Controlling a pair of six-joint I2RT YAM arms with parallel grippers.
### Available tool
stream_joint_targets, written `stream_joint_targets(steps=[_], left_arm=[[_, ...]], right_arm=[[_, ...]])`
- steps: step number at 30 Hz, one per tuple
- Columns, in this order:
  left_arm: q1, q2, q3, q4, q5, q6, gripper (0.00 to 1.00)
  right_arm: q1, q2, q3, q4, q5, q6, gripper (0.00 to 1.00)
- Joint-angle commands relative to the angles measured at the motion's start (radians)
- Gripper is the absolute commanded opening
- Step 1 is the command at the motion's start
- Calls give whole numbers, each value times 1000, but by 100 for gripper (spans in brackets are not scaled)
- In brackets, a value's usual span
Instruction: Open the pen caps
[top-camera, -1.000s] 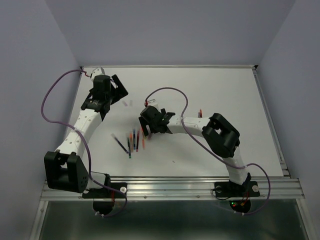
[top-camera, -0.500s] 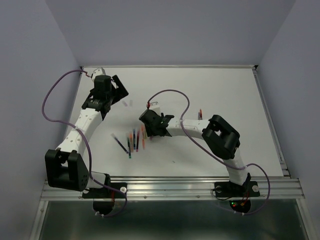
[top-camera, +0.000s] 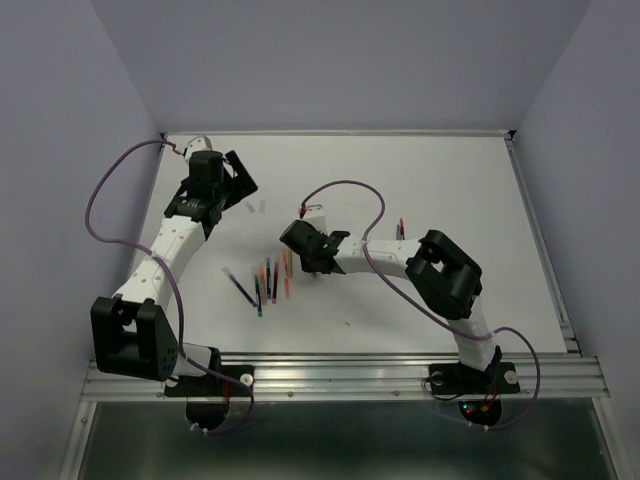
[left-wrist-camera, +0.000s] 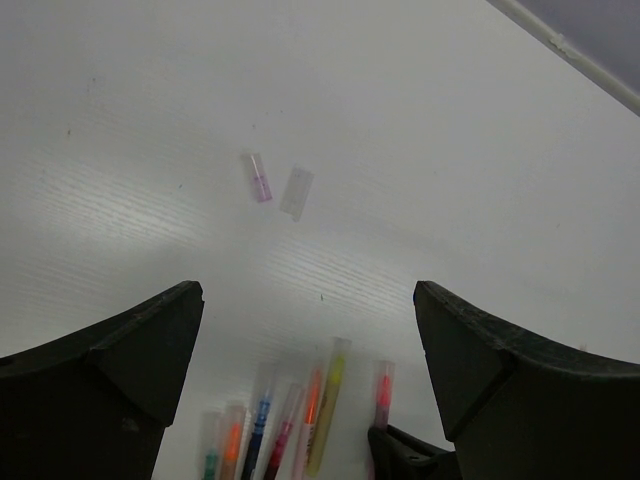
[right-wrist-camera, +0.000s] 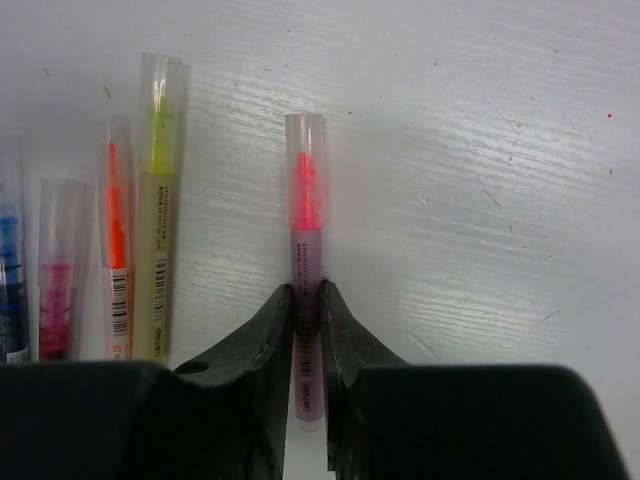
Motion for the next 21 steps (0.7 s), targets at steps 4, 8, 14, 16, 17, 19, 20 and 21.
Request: stream_joint_targets(steps=[4,8,14,16,17,19,20,21], left_arm=[[-5,-19,-1,47,59,10,99],[-5,-22,-15,99,197,20,99],[-35,-25,-64,231,481,2,99],[-60,-26,-68,246,487,-9,99],[-75,-26,-67,257,490,-12,99],[-123,-23,-59,269,498,-21,99],[-138,-22,-56,274,499,-24,99],[-152,-20,-52,277,501,-26,99]], right_arm=[[16,-11,-41,-137,89,4,1],[-5,-98,-42,-112,182,-65,1],[-105,-406,-251,253,-126,-310,1],[-114,-474,-306,332,-246,-337,1],[-128,-527,-346,381,-359,-347,1],[-142,-562,-360,420,-472,-366,1],[-155,-577,-358,421,-498,-372,1],[-156,-585,-357,423,-510,-374,1]])
